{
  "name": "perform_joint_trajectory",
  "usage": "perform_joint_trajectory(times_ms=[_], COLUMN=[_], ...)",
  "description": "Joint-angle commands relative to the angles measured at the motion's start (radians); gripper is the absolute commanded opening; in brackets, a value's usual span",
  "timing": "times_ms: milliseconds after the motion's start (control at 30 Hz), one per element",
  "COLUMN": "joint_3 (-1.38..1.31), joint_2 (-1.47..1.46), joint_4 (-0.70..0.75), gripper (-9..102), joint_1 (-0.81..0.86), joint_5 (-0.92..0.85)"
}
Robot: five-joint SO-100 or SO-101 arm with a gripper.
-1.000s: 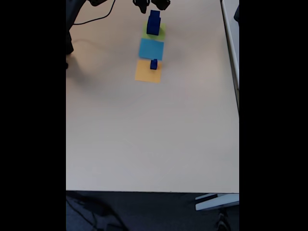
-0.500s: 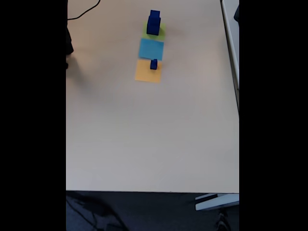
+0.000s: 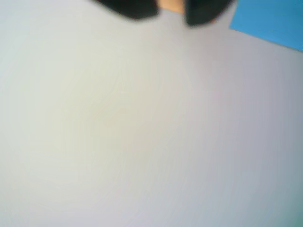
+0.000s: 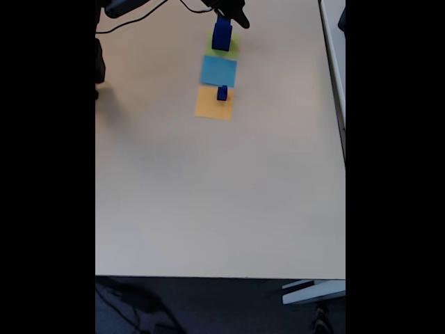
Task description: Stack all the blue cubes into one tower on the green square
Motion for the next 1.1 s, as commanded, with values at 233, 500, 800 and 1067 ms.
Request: perform_joint_trajectory(times_ms=[233, 500, 800, 1067], joint_3=[0.239, 0.471, 0.66, 0.77], joint_2=[0.067, 0.163, 0.247, 0.256], joint_4=[-0.195, -0.282, -0.328, -0.4], gripper=[0, 0, 0, 0], joint_1=[0.025, 0.035, 0.037, 0.055], joint_5=[-0.003, 0.072, 0.169, 0.175])
